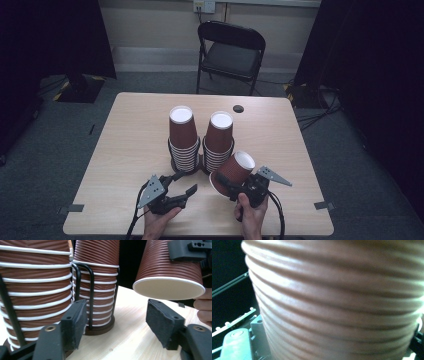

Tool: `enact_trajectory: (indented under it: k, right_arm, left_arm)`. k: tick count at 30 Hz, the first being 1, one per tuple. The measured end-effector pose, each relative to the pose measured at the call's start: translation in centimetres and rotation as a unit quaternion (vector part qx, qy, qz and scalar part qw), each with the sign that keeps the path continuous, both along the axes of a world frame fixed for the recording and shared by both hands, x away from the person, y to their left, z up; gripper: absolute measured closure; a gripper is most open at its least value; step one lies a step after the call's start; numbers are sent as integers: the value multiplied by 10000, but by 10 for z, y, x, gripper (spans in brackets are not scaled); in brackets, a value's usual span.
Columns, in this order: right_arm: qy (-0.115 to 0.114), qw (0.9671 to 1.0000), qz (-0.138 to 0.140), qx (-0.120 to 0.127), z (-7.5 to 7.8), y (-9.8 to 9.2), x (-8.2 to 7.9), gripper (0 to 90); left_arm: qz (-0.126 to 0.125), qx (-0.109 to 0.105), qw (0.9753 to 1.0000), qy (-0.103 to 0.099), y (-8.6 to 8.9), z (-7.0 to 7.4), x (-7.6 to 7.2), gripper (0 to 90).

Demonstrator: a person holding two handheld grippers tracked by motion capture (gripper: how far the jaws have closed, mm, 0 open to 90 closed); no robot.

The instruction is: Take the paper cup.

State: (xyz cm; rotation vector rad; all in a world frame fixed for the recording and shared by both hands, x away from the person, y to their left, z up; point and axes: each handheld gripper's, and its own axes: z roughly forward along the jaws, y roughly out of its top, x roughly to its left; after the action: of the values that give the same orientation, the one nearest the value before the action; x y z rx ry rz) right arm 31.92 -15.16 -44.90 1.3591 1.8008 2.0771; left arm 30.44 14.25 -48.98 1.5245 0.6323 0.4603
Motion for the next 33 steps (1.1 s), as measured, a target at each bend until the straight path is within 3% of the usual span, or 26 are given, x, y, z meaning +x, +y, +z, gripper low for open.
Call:
enact_trajectory:
  k: [2, 9, 17, 19, 33]
  right_arm:
    - [-54, 9999, -79, -49, -2, 0, -1, 146]
    - [-2, 9998, 14, 180, -6, 1, -3, 146]
    - [253, 9973, 300, 619, -13, 5, -2, 145]
    - [363, 9957, 407, 743, -17, 9, -3, 145]
    - [717, 9903, 677, 978, -23, 22, -5, 142]
  left_arm:
    - [-128, -49, 9999, -27, -2, 0, -1, 366]
    - [-283, -93, 9995, -97, -10, 0, 1, 379]
    - [-334, -70, 9992, -226, -15, -2, 2, 389]
    - [-304, -75, 9991, -300, -17, -3, 1, 427]
    - [-335, -136, 9976, -596, -25, -3, 0, 502]
